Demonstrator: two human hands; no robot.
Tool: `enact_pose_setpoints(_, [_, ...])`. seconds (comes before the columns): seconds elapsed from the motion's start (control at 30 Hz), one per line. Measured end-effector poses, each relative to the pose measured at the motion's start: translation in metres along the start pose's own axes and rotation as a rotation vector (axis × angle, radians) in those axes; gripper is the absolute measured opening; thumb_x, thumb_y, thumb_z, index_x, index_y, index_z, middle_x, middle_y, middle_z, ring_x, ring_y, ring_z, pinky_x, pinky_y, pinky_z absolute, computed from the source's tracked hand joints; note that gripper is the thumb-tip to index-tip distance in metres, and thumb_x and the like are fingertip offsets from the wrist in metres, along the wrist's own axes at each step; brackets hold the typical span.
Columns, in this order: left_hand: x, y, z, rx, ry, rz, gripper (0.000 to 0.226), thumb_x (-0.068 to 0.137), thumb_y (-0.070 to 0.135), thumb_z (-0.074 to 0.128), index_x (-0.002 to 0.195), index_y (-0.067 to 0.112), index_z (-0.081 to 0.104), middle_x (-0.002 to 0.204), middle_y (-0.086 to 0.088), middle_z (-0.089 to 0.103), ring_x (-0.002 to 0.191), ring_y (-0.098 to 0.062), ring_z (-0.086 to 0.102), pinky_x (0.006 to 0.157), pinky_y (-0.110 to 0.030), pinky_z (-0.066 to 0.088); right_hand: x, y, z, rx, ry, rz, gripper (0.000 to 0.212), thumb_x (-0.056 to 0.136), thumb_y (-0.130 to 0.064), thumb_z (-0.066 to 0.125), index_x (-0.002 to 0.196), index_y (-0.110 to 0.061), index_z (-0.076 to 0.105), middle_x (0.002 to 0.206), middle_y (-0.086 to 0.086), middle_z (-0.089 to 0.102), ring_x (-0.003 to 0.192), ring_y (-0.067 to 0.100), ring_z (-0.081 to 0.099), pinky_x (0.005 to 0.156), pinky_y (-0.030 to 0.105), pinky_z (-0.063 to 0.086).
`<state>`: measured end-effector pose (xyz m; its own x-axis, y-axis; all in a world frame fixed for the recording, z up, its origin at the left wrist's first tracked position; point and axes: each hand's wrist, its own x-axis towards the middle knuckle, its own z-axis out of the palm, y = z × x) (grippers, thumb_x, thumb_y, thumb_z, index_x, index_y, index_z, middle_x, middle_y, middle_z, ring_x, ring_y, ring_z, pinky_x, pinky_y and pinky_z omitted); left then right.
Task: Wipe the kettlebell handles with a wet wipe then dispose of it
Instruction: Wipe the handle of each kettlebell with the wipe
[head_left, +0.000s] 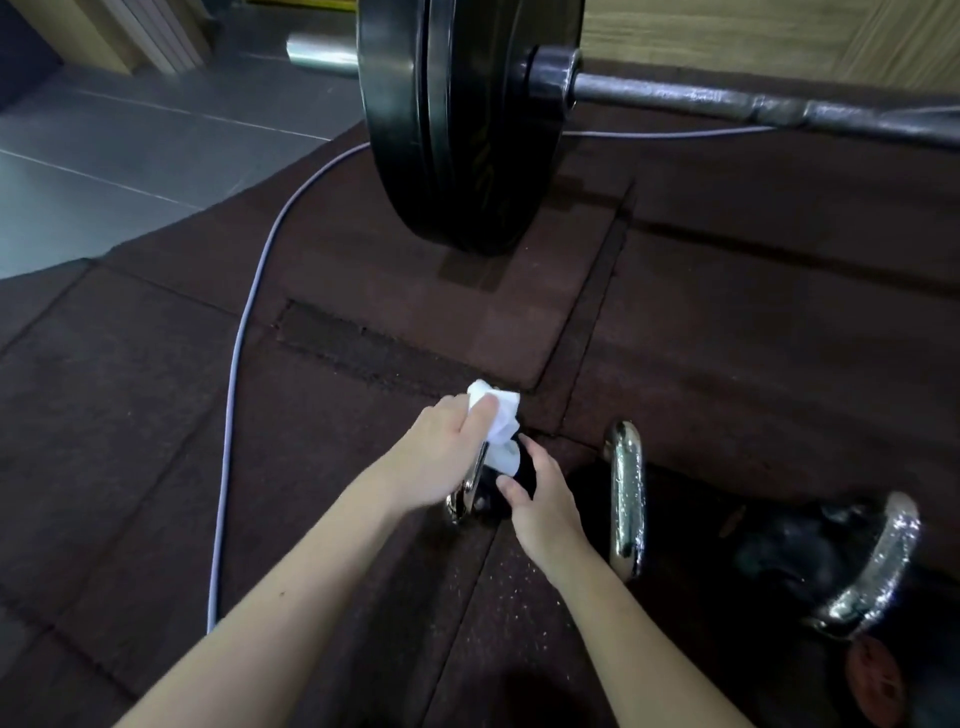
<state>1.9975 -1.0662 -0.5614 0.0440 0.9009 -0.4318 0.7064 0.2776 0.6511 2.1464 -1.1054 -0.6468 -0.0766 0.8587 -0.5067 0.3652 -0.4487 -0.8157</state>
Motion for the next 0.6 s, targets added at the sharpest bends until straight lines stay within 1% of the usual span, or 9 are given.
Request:
enact_pose_setpoints(0.1, [-0.023, -0.009, 0.007, -0.050, -0.006, 0.038, 0.040, 0.110, 0.053, 0.034, 0.100, 0.021, 0.056, 0.095, 0.003, 0.064, 0.084, -0.013, 0.062, 0.076, -0.040, 0.053, 0.001, 0.000, 0.000, 0.018, -0.001, -0.004, 0.062, 0.103, -0.017, 0.058, 0.159, -0.028, 0.034, 0.163, -0.006, 0.034, 0.150, 0.014, 0.034, 0.114, 0.023, 0.024])
enact_pose_setpoints(0.17, [-0.047, -0.028, 0.017, -0.100, 0.010, 0.046, 0.040, 0.109, 0.054, 0.034, 0.103, 0.023, 0.058, 0.102, 0.005, 0.061, 0.093, -0.010, 0.059, 0.084, -0.037, 0.052, 0.002, 0.001, -0.001, 0.029, -0.007, -0.005, 0.061, 0.103, -0.016, 0.056, 0.159, -0.030, 0.034, 0.164, -0.007, 0.034, 0.150, 0.013, 0.034, 0.116, 0.024, 0.025])
enact_pose_setpoints(0.23, [-0.063, -0.044, 0.026, -0.136, 0.006, 0.031, 0.047, 0.108, 0.057, 0.030, 0.103, 0.024, 0.064, 0.109, 0.007, 0.055, 0.107, -0.008, 0.052, 0.094, -0.027, 0.044, 0.003, 0.002, 0.000, 0.028, -0.001, -0.003, 0.061, 0.103, -0.017, 0.057, 0.158, -0.031, 0.035, 0.164, -0.008, 0.034, 0.150, 0.012, 0.033, 0.115, 0.023, 0.024])
enact_pose_setpoints(0.27, [-0.065, -0.048, 0.028, -0.152, 0.020, 0.048, 0.051, 0.107, 0.058, 0.029, 0.100, 0.024, 0.066, 0.108, 0.007, 0.055, 0.109, -0.009, 0.051, 0.096, -0.025, 0.042, 0.004, 0.002, 0.001, 0.020, 0.006, -0.008, 0.060, 0.103, -0.018, 0.058, 0.158, -0.031, 0.036, 0.164, -0.008, 0.034, 0.150, 0.011, 0.034, 0.115, 0.022, 0.024])
enact_pose_setpoints(0.33, [-0.060, -0.042, 0.026, -0.267, 0.043, 0.045, 0.048, 0.108, 0.056, 0.032, 0.084, 0.027, 0.062, 0.099, 0.005, 0.059, 0.098, -0.014, 0.055, 0.092, -0.033, 0.045, 0.004, 0.003, 0.001, 0.013, 0.011, -0.013, 0.060, 0.104, -0.020, 0.058, 0.158, -0.032, 0.035, 0.164, -0.009, 0.034, 0.149, 0.011, 0.034, 0.114, 0.021, 0.025])
enact_pose_setpoints(0.4, [-0.044, -0.027, 0.020, -0.393, 0.007, 0.070, 0.051, 0.115, 0.046, 0.034, 0.074, 0.029, 0.058, 0.084, 0.007, 0.063, 0.082, -0.015, 0.059, 0.084, -0.038, 0.048, 0.004, 0.003, 0.001, 0.004, 0.004, -0.009, 0.060, 0.104, -0.021, 0.057, 0.159, -0.033, 0.034, 0.164, -0.010, 0.033, 0.150, 0.011, 0.033, 0.114, 0.022, 0.025])
enact_pose_setpoints(0.43, [-0.031, -0.021, 0.017, -0.470, -0.015, 0.032, 0.052, 0.115, 0.045, 0.036, 0.076, 0.026, 0.063, 0.083, 0.007, 0.070, 0.082, -0.014, 0.065, 0.084, -0.037, 0.051, 0.005, 0.004, 0.001, -0.007, 0.001, -0.013, 0.060, 0.105, -0.022, 0.057, 0.159, -0.032, 0.033, 0.165, -0.010, 0.032, 0.150, 0.011, 0.033, 0.114, 0.022, 0.026])
enact_pose_setpoints(0.5, [-0.006, -0.016, 0.011, -0.621, -0.068, -0.115, 0.051, 0.110, 0.053, 0.046, 0.095, 0.015, 0.076, 0.101, -0.003, 0.081, 0.099, -0.021, 0.076, 0.094, -0.038, 0.054, 0.005, 0.006, 0.001, -0.035, -0.002, -0.027, 0.062, 0.105, -0.021, 0.057, 0.160, -0.031, 0.032, 0.166, -0.008, 0.032, 0.151, 0.012, 0.033, 0.113, 0.022, 0.026])
enact_pose_setpoints(0.6, [-0.002, -0.014, 0.012, -0.758, -0.122, -0.192, 0.068, 0.100, 0.062, 0.055, 0.111, -0.002, 0.072, 0.112, -0.017, 0.077, 0.107, -0.029, 0.071, 0.101, -0.044, 0.052, 0.005, 0.006, 0.000, -0.041, -0.002, -0.025, 0.063, 0.103, -0.018, 0.056, 0.160, -0.029, 0.032, 0.165, -0.008, 0.033, 0.151, 0.012, 0.033, 0.112, 0.021, 0.025])
